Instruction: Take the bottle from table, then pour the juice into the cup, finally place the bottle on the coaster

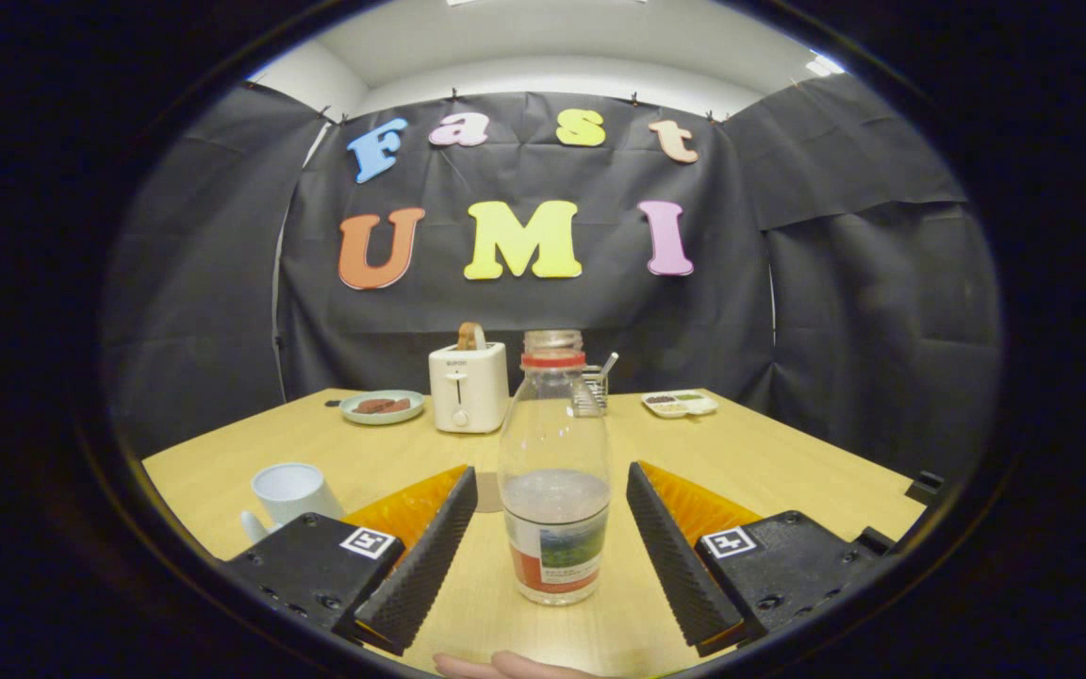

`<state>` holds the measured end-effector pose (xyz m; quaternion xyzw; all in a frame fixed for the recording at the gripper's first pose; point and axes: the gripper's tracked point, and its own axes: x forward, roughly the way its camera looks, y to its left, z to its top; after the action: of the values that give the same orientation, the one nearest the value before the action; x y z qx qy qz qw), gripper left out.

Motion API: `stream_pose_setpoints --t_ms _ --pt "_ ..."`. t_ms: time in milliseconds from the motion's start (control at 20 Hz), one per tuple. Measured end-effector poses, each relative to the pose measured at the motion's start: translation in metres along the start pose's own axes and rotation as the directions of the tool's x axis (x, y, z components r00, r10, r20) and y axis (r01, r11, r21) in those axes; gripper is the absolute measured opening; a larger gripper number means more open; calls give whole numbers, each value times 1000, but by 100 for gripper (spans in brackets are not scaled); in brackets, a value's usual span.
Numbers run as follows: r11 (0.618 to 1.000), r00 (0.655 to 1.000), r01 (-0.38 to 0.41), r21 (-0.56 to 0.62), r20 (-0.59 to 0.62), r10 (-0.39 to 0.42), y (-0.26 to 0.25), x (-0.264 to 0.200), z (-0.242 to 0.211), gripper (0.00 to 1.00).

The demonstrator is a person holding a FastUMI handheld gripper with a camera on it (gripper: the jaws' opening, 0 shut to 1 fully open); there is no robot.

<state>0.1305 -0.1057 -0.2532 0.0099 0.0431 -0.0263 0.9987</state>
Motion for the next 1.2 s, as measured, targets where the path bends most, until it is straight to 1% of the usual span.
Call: stream_pose_setpoints --t_ms 250,300,350,400,450,500,700,900,950,1050,1200 --pt "999 1000 10 33 19 -10 -7 26 -13 100" --pt "999 1000 8 35 8 -8 -8 32 -17 100" --pt "999 1000 -11 37 -9 11 -4 37 -22 100" --pt "999 1000 -20 45 -19 21 -1 39 -25 98" --pt "999 1000 -13 46 -5 13 -4 43 -20 90" --pt "999 1000 -10 34 -11 11 -6 42 -20 82" --pt "1000 1000 -14 -14 -15 14 -2 34 -13 81" --pt "996 999 12 -92 -30 -14 -5 30 0 81" --pt "993 999 21 -118 -35 -25 -6 30 3 81" --pt "986 999 16 -169 -45 -24 -2 28 9 81" --pt "962 998 16 -271 -55 -32 2 24 21 82"
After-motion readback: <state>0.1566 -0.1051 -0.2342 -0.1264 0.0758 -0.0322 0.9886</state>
